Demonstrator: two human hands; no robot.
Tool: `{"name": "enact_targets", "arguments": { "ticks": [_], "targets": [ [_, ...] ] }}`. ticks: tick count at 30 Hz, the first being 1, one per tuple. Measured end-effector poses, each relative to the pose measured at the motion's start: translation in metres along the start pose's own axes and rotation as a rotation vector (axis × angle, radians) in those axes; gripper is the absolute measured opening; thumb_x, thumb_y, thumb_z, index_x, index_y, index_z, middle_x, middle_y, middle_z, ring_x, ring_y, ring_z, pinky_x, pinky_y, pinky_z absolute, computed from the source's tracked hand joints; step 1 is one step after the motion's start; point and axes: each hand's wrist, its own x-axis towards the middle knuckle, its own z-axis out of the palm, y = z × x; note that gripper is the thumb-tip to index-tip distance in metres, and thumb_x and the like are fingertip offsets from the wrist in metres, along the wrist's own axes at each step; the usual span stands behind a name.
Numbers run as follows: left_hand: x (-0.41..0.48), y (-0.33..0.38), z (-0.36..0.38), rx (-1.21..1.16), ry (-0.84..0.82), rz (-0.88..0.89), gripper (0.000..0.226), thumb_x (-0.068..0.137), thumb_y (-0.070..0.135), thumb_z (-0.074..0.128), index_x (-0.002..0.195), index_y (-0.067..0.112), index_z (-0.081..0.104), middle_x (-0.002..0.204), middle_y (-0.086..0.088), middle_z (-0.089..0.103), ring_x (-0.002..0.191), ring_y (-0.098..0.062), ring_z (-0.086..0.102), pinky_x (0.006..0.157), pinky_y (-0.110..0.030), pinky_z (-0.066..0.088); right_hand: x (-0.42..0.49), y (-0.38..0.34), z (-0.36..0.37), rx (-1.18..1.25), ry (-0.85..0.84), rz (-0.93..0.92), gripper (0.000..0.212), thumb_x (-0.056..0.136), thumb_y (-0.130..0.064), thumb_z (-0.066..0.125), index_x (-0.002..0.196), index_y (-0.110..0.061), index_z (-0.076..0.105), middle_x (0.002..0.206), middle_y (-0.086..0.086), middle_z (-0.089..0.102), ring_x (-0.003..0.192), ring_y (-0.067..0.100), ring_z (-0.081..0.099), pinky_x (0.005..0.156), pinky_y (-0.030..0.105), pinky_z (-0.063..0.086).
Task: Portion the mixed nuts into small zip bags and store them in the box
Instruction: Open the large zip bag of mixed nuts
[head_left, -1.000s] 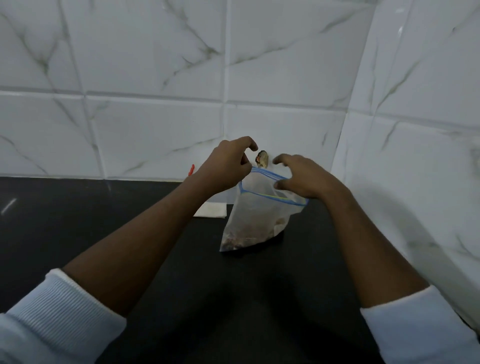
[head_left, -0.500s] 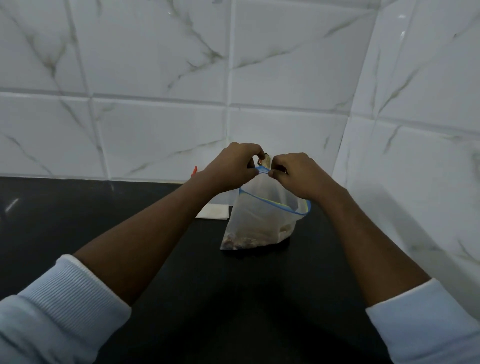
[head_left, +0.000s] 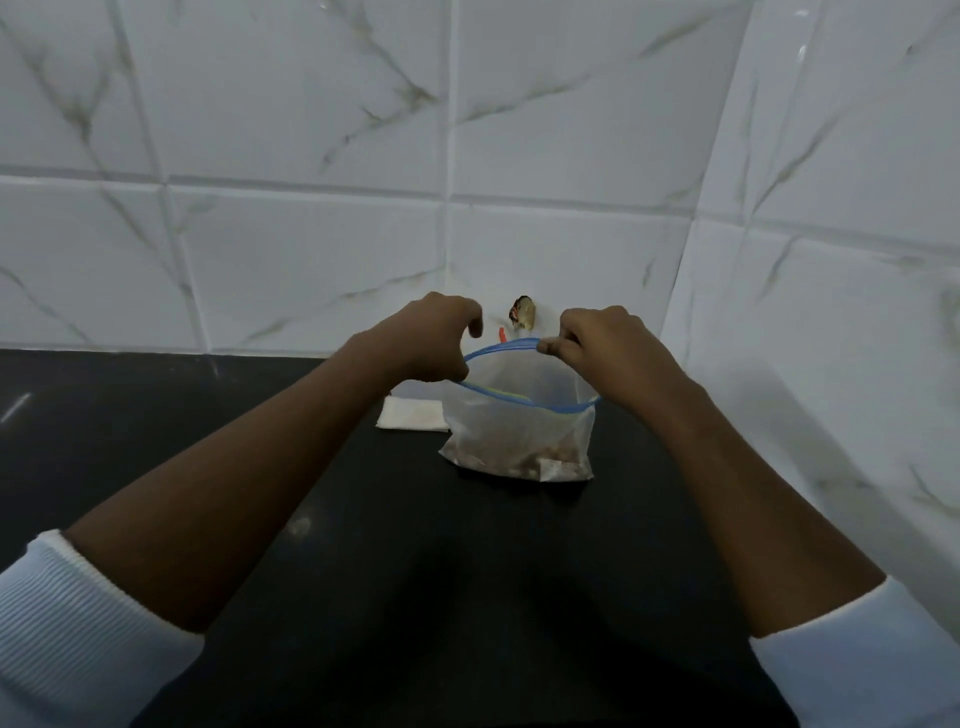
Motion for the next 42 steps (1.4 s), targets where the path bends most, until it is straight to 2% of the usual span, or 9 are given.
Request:
{"name": "enact_targets", "arguments": {
  "ticks": [5, 9, 13, 16, 20, 25, 29, 35, 42],
  "targets": [
    [-0.022, -0.008, 0.004, -0.100, 0.088, -0.104, 0.025, 0.081, 0.009, 0.072, 0.104, 0.014, 0.064, 0.082, -0.001, 0.064, 0.069, -0.019, 0.069, 0.062, -0.030, 0.056, -0.025, -0.005, -0.007, -0.140, -0.095, 0.008, 0.045, 0.091, -0.059, 0.067, 0.081, -0.019, 0.049, 0.080, 0.003, 0.060, 0.075, 0.024, 0.058, 0.062, 0.035, 0.042],
    [-0.034, -0.012, 0.016, -0.547, 0.188, -0.247, 0.021, 0.079, 0.000, 0.074, 0.095, 0.011, 0.067, 0.084, -0.011, 0.073, 0.064, -0.019, 0.075, 0.068, -0.036, 0.064, -0.046, -0.011, -0.021, -0.152, -0.246, 0.154, 0.035, 0.092, -0.043, 0.073, 0.088, -0.015, 0.054, 0.092, 0.006, 0.064, 0.078, 0.024, 0.063, 0.068, 0.036, 0.047],
    [-0.041, -0.002, 0.033, -1.051, 0.271, -0.353, 0.034, 0.076, -0.013, 0.075, 0.105, 0.002, 0.064, 0.091, -0.026, 0.072, 0.072, -0.031, 0.076, 0.073, -0.043, 0.065, -0.063, -0.016, -0.015, 0.406, -0.058, 0.239, 0.009, 0.089, -0.012, 0.075, 0.089, -0.013, 0.067, 0.074, 0.002, 0.069, 0.055, 0.014, 0.072, 0.063, 0.034, 0.062],
    [-0.042, 0.012, 0.047, -1.299, 0.311, -0.400, 0.043, 0.079, -0.017, 0.073, 0.115, 0.001, 0.058, 0.094, -0.028, 0.070, 0.073, -0.031, 0.076, 0.068, -0.040, 0.064, -0.072, -0.021, 0.015, 0.714, 0.049, 0.309, 0.009, 0.090, -0.007, 0.073, 0.088, -0.016, 0.072, 0.066, -0.002, 0.071, 0.062, 0.014, 0.074, 0.066, 0.035, 0.064],
    [-0.038, 0.024, 0.065, -1.526, 0.274, -0.474, 0.046, 0.086, -0.014, 0.070, 0.125, 0.004, 0.053, 0.102, -0.024, 0.070, 0.076, -0.028, 0.075, 0.066, -0.037, 0.063, -0.071, -0.029, 0.045, 1.094, 0.175, 0.512, 0.010, 0.091, -0.003, 0.073, 0.096, -0.011, 0.072, 0.084, 0.007, 0.077, 0.076, 0.023, 0.076, 0.065, 0.034, 0.062],
    [-0.026, 0.023, 0.071, -1.822, 0.131, -0.570, 0.029, 0.097, -0.005, 0.058, 0.125, 0.004, 0.056, 0.092, -0.011, 0.066, 0.074, -0.017, 0.064, 0.059, -0.028, 0.060, -0.058, -0.030, 0.044, 1.775, 0.175, 0.794, 0.024, 0.093, 0.012, 0.061, 0.102, -0.009, 0.056, 0.090, 0.016, 0.069, 0.076, 0.023, 0.069, 0.073, 0.039, 0.062],
    [-0.024, 0.004, 0.067, -1.990, 0.051, -0.671, 0.014, 0.100, -0.004, 0.052, 0.109, -0.008, 0.062, 0.104, -0.019, 0.066, 0.086, -0.024, 0.068, 0.078, -0.035, 0.060, -0.051, -0.013, 0.039, 2.185, 0.116, 0.992, 0.015, 0.100, 0.008, 0.048, 0.096, 0.001, 0.060, 0.082, 0.018, 0.071, 0.077, 0.026, 0.070, 0.060, 0.039, 0.064],
    [-0.031, -0.010, 0.064, -2.197, 0.006, -0.697, 0.016, 0.101, 0.001, 0.049, 0.093, -0.008, 0.060, 0.061, -0.013, 0.065, 0.043, -0.016, 0.062, 0.044, -0.024, 0.055, -0.055, 0.001, 0.034, 2.253, 0.211, 1.047, 0.020, 0.098, 0.009, 0.040, 0.107, 0.007, 0.059, 0.102, 0.024, 0.064, 0.092, 0.035, 0.065, 0.084, 0.045, 0.055],
    [-0.021, -0.022, 0.067, -2.284, 0.027, -0.651, 0.037, 0.090, 0.015, 0.060, 0.123, -0.003, 0.060, 0.083, -0.016, 0.070, 0.064, -0.025, 0.068, 0.086, -0.030, 0.053, -0.039, 0.017, 0.033, 2.175, 0.141, 0.929, 0.005, 0.095, -0.001, 0.053, 0.099, -0.003, 0.057, 0.100, 0.016, 0.064, 0.095, 0.034, 0.067, 0.073, 0.057, 0.053]
  ]
}}
